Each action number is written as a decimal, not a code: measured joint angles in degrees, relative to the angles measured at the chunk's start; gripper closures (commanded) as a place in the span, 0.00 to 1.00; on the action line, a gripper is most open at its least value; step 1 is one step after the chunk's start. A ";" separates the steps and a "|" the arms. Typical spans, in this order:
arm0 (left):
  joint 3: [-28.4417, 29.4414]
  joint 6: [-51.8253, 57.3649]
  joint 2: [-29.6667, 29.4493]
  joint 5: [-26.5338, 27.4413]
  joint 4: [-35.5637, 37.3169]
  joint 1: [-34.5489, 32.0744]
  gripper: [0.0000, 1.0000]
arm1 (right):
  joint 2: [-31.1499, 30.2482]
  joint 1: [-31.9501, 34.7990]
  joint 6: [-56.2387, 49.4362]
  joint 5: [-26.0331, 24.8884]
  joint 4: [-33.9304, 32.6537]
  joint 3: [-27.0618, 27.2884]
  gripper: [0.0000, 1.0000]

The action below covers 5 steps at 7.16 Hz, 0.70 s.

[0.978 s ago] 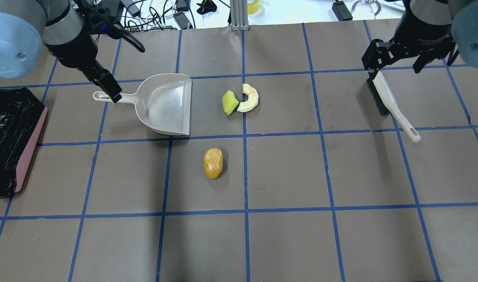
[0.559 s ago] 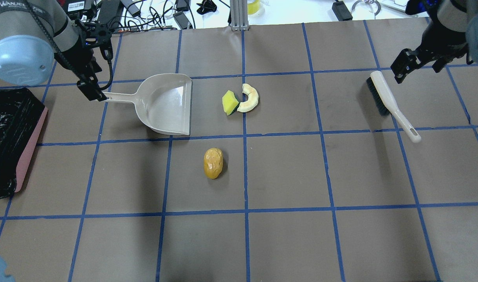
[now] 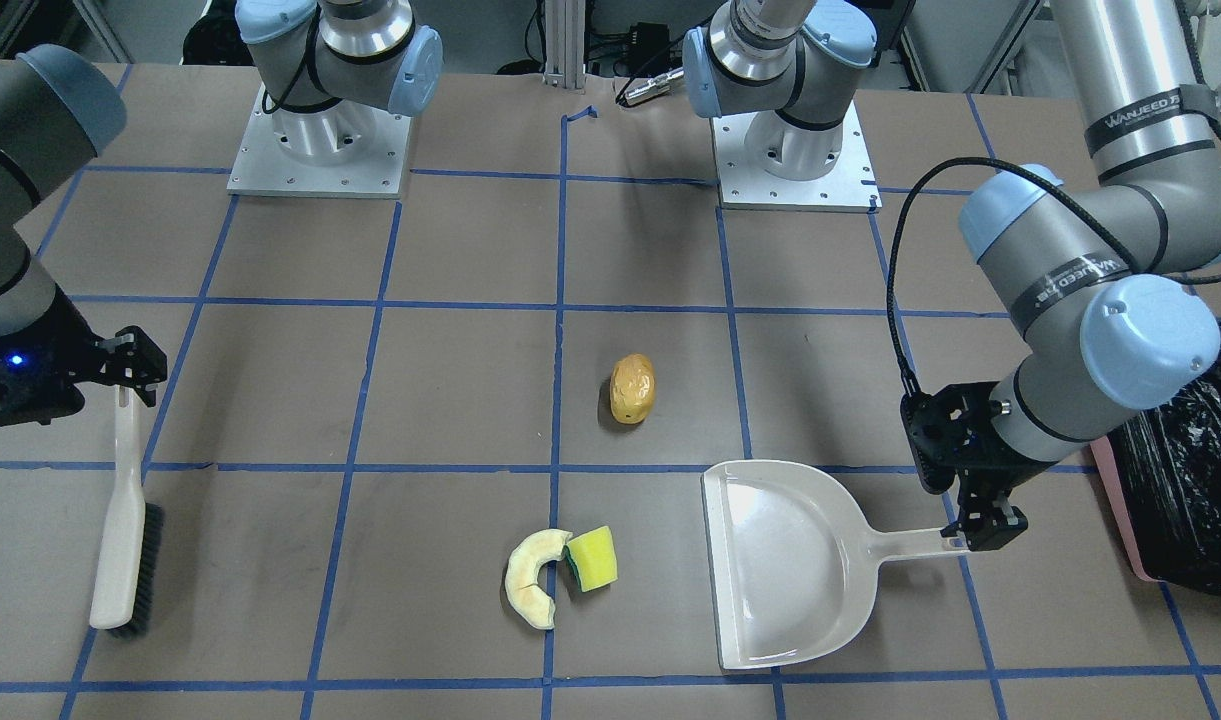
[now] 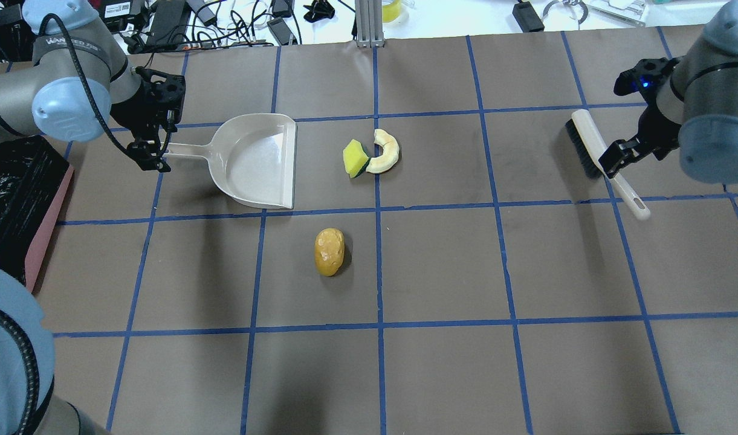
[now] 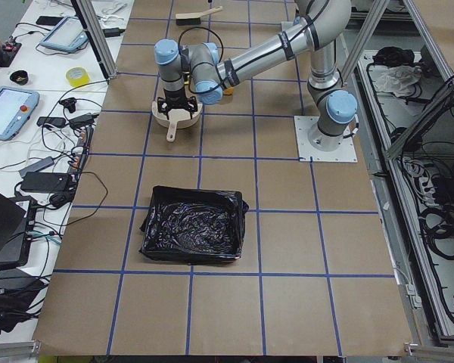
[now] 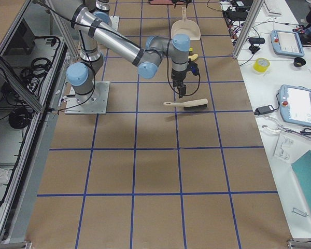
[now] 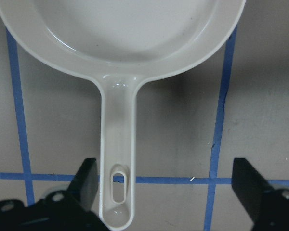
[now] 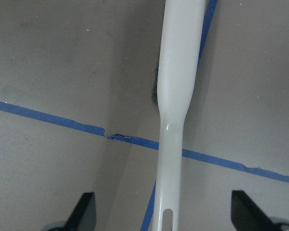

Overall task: Sweep and dump trash into bin
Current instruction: 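Grasp the white brush handle with the right gripper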

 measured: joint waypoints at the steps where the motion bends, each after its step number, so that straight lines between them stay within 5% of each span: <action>1: 0.06 0.26 -0.92 0.00 1.91 0.02 0.00 | 1.46 -1.01 -0.52 0.07 -1.18 0.69 0.00; 5: 0.26 1.51 -3.46 0.12 7.90 0.13 0.01 | 4.45 -3.04 -1.24 -0.01 -1.99 1.31 0.07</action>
